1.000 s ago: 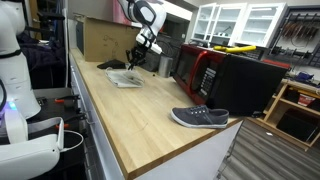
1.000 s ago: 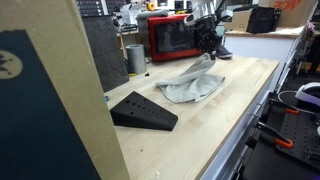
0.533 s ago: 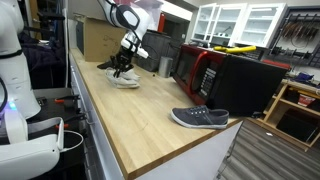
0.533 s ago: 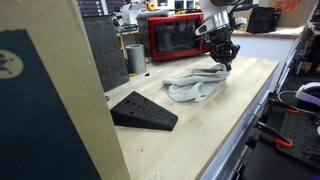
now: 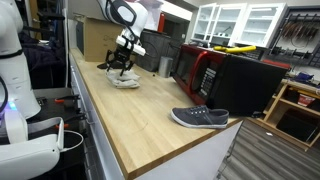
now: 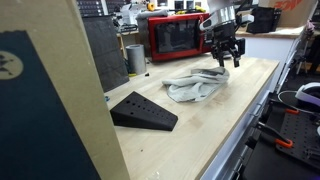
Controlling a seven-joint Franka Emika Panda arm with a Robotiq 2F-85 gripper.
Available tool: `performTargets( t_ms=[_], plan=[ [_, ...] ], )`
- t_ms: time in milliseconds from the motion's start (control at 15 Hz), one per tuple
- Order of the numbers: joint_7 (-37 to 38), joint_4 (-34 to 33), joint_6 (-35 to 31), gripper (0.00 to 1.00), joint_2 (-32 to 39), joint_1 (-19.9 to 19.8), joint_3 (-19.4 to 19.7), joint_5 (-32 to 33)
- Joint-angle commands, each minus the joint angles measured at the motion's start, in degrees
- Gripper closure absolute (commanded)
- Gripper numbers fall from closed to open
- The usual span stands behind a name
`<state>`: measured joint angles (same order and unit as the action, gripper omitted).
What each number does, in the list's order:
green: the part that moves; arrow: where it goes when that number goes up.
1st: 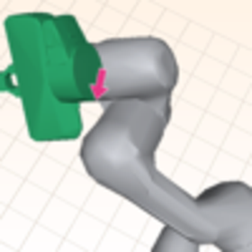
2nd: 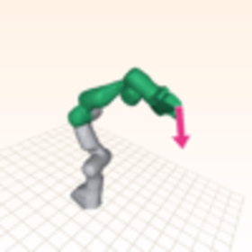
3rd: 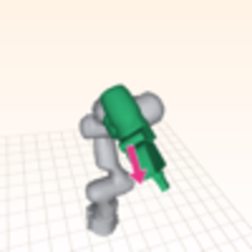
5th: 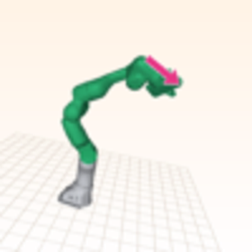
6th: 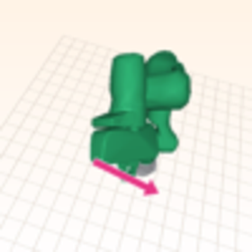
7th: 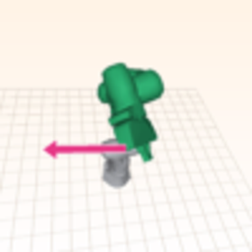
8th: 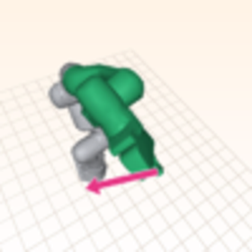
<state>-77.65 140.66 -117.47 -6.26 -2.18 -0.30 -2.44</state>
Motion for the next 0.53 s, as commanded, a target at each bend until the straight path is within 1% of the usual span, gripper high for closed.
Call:
performTargets(
  t_ms=[0,267,467],
  plan=[
    [7.0,-5.5,1.8,0.0,2.55,2.21,-0.03,-5.32],
    [23.82,-12.29,1.55,0.0,8.65,4.49,-2.06,-8.6],
    [33.59,-16.52,-0.12,0.0,13.23,5.95,-3.85,-10.88]
  ],
)
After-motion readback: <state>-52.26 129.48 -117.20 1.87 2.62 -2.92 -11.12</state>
